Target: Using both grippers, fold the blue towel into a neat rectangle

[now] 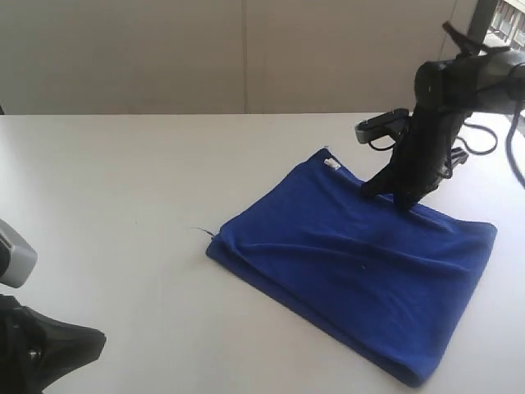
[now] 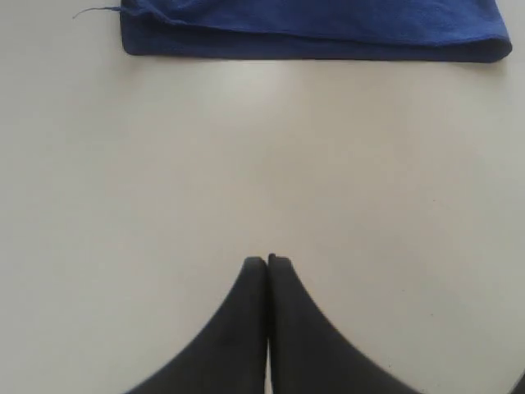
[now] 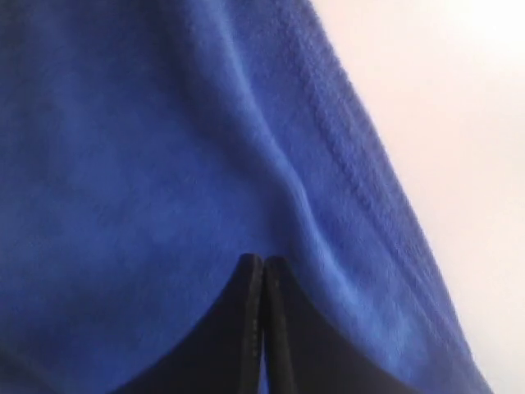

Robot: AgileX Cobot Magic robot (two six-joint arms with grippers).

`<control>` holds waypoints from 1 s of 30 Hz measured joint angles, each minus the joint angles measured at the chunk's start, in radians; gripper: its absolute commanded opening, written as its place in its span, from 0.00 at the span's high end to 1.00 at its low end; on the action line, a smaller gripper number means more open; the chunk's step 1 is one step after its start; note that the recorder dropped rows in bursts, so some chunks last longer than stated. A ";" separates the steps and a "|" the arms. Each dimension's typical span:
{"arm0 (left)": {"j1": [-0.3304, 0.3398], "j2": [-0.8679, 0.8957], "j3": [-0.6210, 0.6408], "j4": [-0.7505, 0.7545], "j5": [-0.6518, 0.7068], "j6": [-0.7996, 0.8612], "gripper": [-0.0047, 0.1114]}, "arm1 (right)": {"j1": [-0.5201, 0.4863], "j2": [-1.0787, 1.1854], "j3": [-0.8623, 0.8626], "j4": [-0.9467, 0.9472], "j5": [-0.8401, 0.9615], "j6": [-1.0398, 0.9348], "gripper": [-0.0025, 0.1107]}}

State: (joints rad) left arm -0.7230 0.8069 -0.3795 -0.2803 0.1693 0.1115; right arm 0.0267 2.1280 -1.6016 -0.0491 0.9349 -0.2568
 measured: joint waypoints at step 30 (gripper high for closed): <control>0.000 0.000 0.000 0.000 0.014 0.000 0.96 | 0.310 -0.323 0.681 -0.035 -0.062 -0.049 0.98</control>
State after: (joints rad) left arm -0.7230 0.8069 -0.3795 -0.2803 0.1837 0.1115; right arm 0.3365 1.8051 -0.9210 -0.0843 0.8726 -0.3054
